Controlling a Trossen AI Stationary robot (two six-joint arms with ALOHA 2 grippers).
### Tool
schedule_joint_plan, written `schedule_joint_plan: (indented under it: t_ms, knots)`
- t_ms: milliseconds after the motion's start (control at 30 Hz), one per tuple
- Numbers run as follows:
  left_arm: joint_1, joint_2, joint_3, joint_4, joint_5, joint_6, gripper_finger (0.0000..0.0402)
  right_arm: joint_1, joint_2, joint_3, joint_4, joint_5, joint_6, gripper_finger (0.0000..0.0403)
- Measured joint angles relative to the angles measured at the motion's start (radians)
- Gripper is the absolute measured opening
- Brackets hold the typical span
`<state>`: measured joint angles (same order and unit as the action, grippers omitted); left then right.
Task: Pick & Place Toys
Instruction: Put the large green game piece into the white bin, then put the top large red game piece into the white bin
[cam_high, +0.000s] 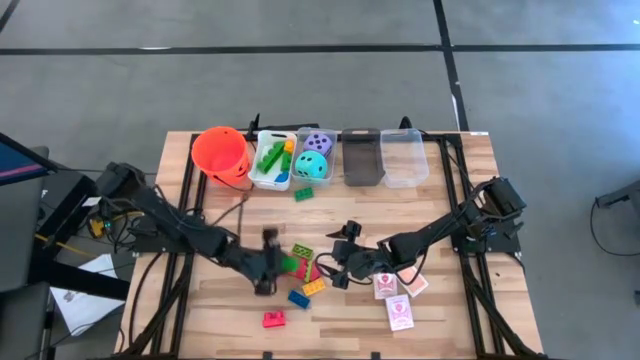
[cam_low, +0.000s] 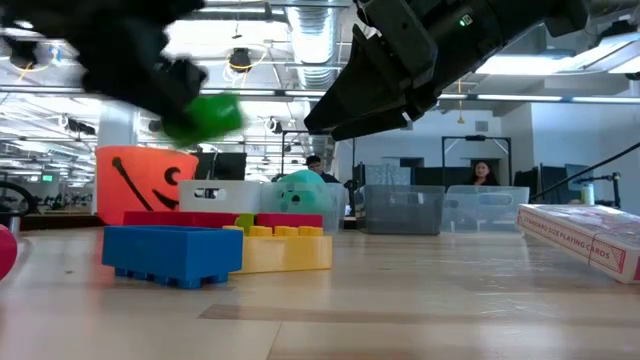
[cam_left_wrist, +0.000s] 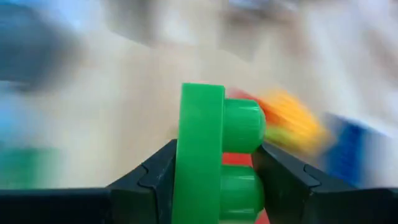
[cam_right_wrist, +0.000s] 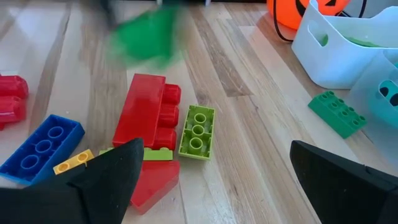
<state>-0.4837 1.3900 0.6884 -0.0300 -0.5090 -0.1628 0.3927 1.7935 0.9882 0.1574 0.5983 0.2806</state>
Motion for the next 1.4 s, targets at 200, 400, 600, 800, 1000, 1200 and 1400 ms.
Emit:
schedule_joint_plan:
  t_ms: [200, 400, 600, 800, 1000, 1200, 1400]
  knots:
    - [0.073, -0.161, 0.000, -0.001, -0.608, 0.065, 0.0171, 0.000, 0.000, 0.000, 0.001, 0.000, 0.000, 0.0397]
    - [0.327, -0.281, 0.000, 0.003, -0.503, 0.078, 0.0170, 0.000, 0.000, 0.000, 0.004, 0.000, 0.000, 0.0397]
    - [0.603, -0.290, 0.000, 0.004, -0.334, 0.077, 0.0182, 0.000, 0.000, 0.000, 0.004, 0.000, 0.000, 0.0397]
    - [0.754, -0.282, 0.000, 0.004, -0.071, 0.085, 0.0217, 0.000, 0.000, 0.000, 0.004, 0.000, 0.016, 0.0397]
    - [0.765, -0.282, 0.000, 0.003, -0.010, 0.086, 0.0264, 0.000, 0.000, 0.000, 0.000, 0.000, 0.016, 0.0397]
    - [0.738, -0.282, 0.000, -0.027, 0.317, 0.087, 0.0287, 0.007, 0.000, 0.000, 0.000, 0.000, 0.011, 0.0397]
    - [0.650, -0.271, 0.000, -0.088, 0.702, 0.068, 0.0290, 0.007, 0.000, 0.000, 0.000, -0.005, 0.011, 0.0397]
